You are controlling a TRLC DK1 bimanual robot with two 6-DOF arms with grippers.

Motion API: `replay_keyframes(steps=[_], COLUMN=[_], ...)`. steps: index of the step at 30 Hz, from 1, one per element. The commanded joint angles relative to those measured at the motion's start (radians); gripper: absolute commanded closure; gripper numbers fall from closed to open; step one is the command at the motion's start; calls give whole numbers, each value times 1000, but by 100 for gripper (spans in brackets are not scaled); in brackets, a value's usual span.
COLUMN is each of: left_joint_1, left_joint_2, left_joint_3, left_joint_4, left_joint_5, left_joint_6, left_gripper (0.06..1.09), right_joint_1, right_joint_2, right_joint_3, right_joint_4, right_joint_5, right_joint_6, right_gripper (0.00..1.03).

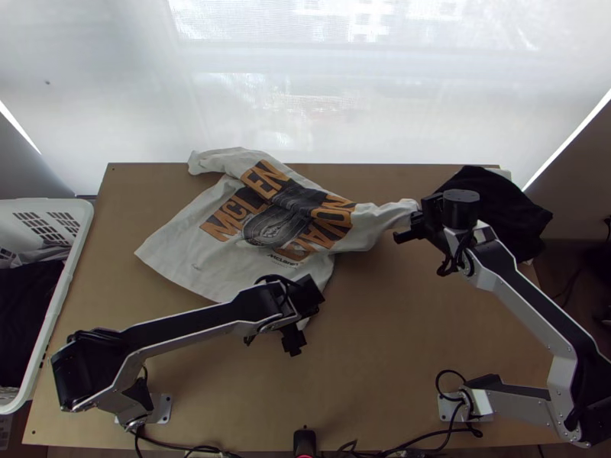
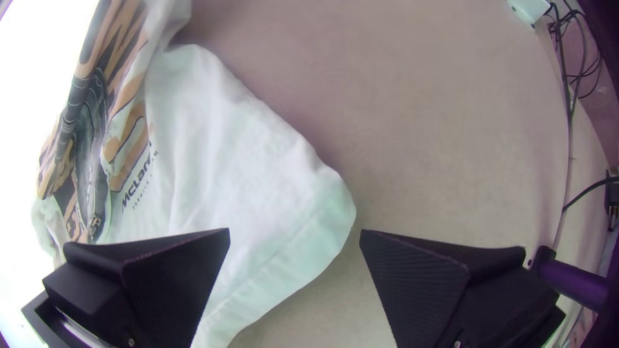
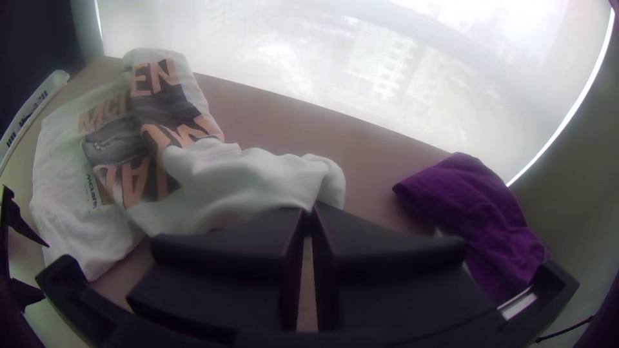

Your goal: Fold the t-shirt

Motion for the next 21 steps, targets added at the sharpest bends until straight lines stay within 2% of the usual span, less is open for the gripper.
replay_keyframes(steps=[1,4,6,9,12,21], left_joint_1=[-7,-5,-2,15,36,151], left_joint_2=[73,97,110,111,108,-42], left_joint_3=[22,37,42,47,59,97], left_joint_4=[30,29,21,30,44,0], left_joint_5=[-30,-30,-28,-22,-17,-17], left_joint_6=[6,14,17,20,32,28], left_gripper=[11,13,28,60,102,105], right_joint_1=[-1,-2,-2,-2,-2,-4], right_joint_2=[-9,-16,-17,-25,-34,-72], right_joint_3=[-14,-19,-19,-11,-4,44], right_joint_4=[2,0,0,0,0,-44], right_joint_5=[0,0,0,0,0,0], right_joint_6=[7,7,7,6,3,-8], right_gripper=[100,100,100,100,100,100])
